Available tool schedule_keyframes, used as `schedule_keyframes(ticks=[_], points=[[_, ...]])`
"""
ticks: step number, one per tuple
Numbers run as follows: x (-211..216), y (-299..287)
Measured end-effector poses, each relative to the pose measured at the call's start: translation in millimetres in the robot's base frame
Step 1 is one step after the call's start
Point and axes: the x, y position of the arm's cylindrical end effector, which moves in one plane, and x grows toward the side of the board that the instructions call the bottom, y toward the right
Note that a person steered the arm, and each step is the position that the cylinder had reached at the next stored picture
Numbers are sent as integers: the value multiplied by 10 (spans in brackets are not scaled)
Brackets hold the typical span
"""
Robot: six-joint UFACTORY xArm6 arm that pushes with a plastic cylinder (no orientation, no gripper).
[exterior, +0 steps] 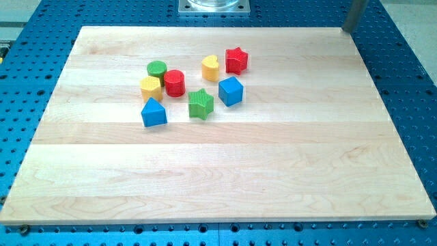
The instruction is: Place the red star at the top left of the green circle
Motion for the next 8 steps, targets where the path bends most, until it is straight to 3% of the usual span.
schedule_keyframes(ticks=[2, 5, 6, 7, 8], points=[[225, -578], [385, -2276], [648, -2573], [713, -2595], [1100, -2546]])
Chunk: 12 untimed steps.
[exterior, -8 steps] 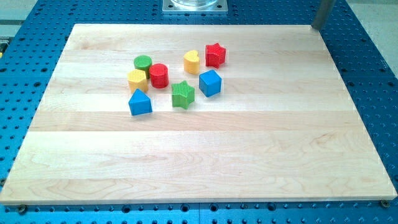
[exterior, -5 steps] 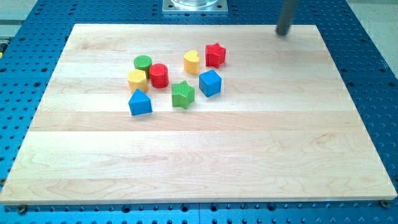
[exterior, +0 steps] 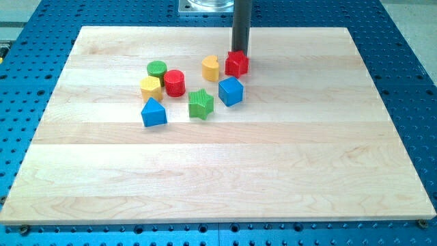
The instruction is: Place the red star at the top left of the green circle
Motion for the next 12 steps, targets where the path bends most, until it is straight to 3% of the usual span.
schedule_keyframes(ticks=[3, 9, 12], points=[[-87, 4], [152, -26], [669, 417]])
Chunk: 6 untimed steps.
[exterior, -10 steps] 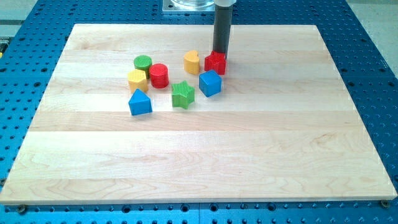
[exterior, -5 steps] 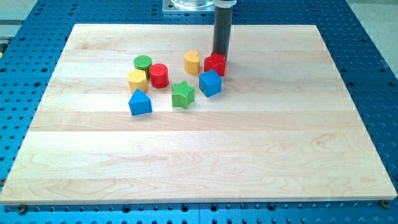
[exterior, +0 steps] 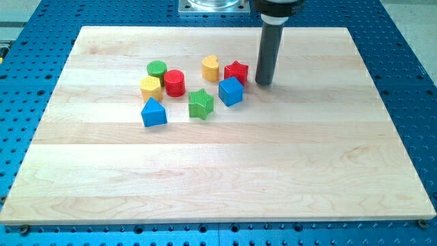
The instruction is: Place the red star at the top left of the green circle
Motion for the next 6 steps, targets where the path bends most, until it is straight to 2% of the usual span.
schedule_keyframes(ticks=[3, 4, 5, 6], points=[[422, -384], [202, -415], [-334, -404], [-334, -404]])
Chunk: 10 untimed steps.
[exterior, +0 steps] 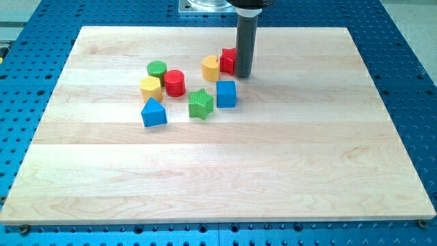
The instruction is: Place the red star at the top left of the green circle
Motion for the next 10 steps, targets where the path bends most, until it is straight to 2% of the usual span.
schedule_keyframes(ticks=[1, 2, 3, 4, 5, 6, 7, 8, 9, 10], points=[[-191, -68], [-704, -421], [-727, -435], [-727, -189], [-732, -314], [-755, -899], [-755, -1131], [-790, -923], [-1425, -528], [-1432, -795]])
